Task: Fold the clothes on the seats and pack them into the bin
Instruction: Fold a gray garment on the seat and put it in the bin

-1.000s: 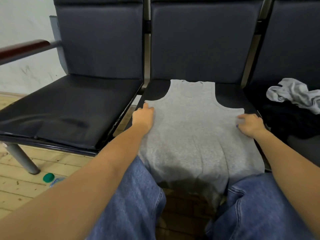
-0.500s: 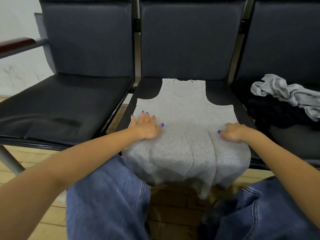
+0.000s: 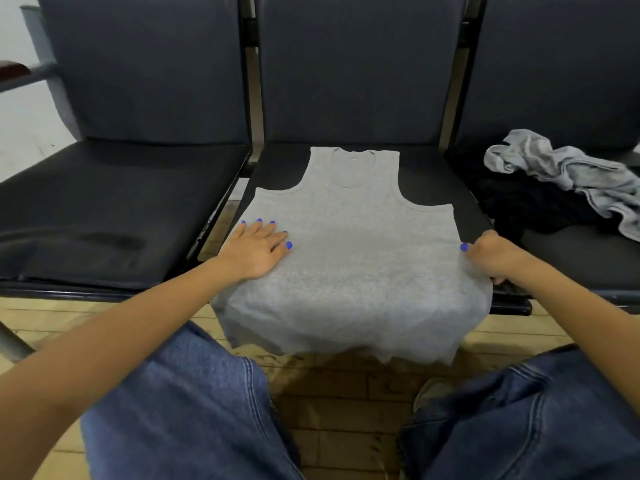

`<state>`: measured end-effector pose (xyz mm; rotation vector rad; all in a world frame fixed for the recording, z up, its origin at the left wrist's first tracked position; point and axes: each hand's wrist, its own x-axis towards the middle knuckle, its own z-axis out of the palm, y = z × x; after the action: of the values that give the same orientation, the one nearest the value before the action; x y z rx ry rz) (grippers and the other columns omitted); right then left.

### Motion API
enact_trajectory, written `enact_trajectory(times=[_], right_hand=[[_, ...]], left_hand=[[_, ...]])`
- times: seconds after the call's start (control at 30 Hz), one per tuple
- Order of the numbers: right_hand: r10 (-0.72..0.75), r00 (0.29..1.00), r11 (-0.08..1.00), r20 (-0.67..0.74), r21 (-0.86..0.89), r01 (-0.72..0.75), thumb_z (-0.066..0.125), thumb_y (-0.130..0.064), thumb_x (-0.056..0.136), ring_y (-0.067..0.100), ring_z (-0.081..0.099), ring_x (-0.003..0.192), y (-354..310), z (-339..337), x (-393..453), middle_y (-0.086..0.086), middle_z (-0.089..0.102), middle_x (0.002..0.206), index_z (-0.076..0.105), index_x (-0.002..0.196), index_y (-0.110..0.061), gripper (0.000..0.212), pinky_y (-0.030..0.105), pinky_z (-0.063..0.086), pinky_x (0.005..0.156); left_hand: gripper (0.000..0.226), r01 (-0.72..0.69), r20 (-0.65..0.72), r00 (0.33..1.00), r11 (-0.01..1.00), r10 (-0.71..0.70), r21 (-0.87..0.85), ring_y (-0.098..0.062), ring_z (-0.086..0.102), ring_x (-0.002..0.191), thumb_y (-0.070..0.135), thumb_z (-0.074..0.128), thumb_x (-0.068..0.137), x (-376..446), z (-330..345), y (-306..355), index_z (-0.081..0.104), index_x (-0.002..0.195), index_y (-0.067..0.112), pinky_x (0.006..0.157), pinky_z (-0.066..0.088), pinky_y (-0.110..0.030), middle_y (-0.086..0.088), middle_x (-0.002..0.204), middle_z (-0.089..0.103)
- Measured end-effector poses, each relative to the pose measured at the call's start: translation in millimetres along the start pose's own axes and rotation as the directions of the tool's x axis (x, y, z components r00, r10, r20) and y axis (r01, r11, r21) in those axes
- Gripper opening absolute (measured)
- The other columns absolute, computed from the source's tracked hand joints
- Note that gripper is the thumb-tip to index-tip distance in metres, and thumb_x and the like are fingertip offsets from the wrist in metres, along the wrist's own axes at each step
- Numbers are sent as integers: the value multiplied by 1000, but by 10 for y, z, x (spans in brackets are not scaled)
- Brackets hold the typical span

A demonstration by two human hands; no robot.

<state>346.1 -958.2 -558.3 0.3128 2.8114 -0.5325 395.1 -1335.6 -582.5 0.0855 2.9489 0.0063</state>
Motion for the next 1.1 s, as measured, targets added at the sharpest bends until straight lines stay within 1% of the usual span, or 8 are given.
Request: enact_trajectory(times=[0.13, 0.27, 0.4, 0.57, 0.77, 0.87, 0.97, 1.1], right_hand=[[-3, 998, 995, 69, -95, 10, 57, -19, 94, 18, 38, 58, 25, -28, -29, 8, 38, 73, 29, 80, -11, 33, 29, 31, 50], [-19, 999, 982, 38, -188, 26, 53, -17, 90, 29, 53, 90, -4, -115, -143, 14, 52, 106, 38, 109, -8, 26, 36, 43, 74], [-164, 976, 950, -141, -290, 118, 47, -20, 93, 38, 41, 119, -264, -31, -238, 19, 41, 129, 40, 125, -5, 35, 42, 39, 92], [-277, 961, 915, -26, -313, 255, 38, -42, 99, 35, 28, 134, -786, 324, -65, 18, 33, 143, 33, 140, -7, 54, 42, 26, 108], [-55, 992, 898, 117, -428, 101, 18, -61, 96, 34, -13, 145, -876, 575, 445, 18, -15, 158, -4, 153, -23, 72, 53, -5, 115], [-85, 980, 879, 180, -449, 159, 16, -66, 94, 29, -22, 144, -770, 463, 656, 11, -25, 156, -12, 151, -28, 74, 51, -12, 114], [-156, 965, 862, 212, -447, 237, 17, -62, 96, 24, -23, 144, -697, 339, 779, 7, -26, 156, -13, 151, -30, 70, 46, -14, 116], [-149, 972, 856, 180, -469, 218, 21, -59, 97, 24, -19, 145, -725, 247, 952, 6, -22, 158, -9, 152, -32, 68, 45, -10, 117]], left_hand=[[54, 41, -6, 999, 999, -40, 14, -25, 3, 148, 47, 16, 102, -30, -36, 51, 20, 151, 25, 119, 0, -45, -7, 160, 8], [55, 71, 126, 989, 997, -76, 42, -26, 1, 148, 49, 16, 101, -3, -166, 105, 22, 150, 26, 116, -3, -49, -10, 160, 4], [55, 45, 146, 988, 999, -46, 8, -24, -2, 148, 46, 18, 102, 103, -265, 225, 16, 152, 24, 116, -6, -47, -7, 161, 2], [56, -22, 110, 994, 1000, 21, 8, -21, -3, 148, 46, 20, 102, 403, -284, 476, 11, 153, 23, 117, -7, -45, -4, 161, 2], [55, -43, 164, 986, 998, 35, 44, -21, -7, 148, 48, 18, 102, 772, -165, 443, 7, 152, 32, 116, -9, -51, 1, 161, -4], [55, 56, 187, 980, 996, -68, 68, -21, -13, 147, 51, 13, 101, 871, -108, 277, 0, 151, 36, 114, -10, -55, 5, 160, -13], [56, 226, 144, 961, 970, -237, 87, -28, -12, 147, 46, 13, 101, 968, -190, 181, -1, 153, 28, 115, -3, -57, 0, 160, -13], [61, 322, 148, 934, 945, -326, 51, -30, -10, 147, 44, 14, 101, 1106, -278, 217, -2, 153, 16, 115, 0, -57, -2, 160, -11]])
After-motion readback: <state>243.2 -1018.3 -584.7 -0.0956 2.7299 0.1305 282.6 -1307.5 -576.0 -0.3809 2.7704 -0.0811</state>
